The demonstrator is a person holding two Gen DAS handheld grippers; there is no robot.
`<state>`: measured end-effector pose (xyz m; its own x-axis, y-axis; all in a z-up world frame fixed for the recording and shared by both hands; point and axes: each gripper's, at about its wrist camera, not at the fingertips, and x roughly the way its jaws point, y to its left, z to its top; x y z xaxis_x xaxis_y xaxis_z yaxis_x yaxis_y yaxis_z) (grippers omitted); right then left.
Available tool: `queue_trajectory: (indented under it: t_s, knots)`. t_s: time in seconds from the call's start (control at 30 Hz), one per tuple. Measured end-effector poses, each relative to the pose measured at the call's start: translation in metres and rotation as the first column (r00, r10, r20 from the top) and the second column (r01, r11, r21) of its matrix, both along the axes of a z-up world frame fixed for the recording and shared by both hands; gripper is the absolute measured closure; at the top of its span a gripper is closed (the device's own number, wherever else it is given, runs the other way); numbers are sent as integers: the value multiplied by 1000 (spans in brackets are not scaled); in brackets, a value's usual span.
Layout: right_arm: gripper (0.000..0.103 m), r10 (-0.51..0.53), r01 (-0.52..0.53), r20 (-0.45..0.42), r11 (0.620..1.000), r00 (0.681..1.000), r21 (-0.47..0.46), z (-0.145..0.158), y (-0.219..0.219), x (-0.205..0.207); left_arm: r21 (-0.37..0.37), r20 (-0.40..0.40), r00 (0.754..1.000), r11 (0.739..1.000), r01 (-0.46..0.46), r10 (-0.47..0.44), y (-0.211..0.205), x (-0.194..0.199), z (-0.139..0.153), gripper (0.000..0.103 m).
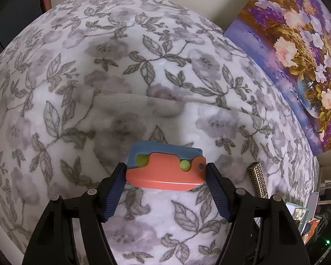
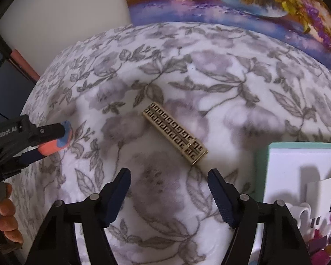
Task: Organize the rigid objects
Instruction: 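Grasp the orange-blue toy with the left tool and lift it, then grasp the gold patterned bar with the right tool while the left tool holds the toy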
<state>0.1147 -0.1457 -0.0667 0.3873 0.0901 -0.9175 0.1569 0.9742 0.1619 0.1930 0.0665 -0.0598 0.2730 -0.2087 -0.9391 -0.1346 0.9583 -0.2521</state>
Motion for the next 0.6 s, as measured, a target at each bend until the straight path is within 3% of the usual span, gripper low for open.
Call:
queue_trajectory:
  t_s: [0.1, 0.3, 0.6]
  knots:
    - [37, 34, -34, 2, 999, 999, 0, 4, 7, -1, -10, 1, 1000, 1000, 1, -1, 0, 0, 1, 30]
    - [37, 78, -78, -19, 997, 997, -4, -1, 20, 2, -21, -1, 1000, 1000, -10, 10, 5, -1, 2, 30]
    - [38, 25, -24, 34, 999, 999, -26, -6, 9, 11, -31, -12, 1000, 999, -14, 14, 4, 0, 0, 30]
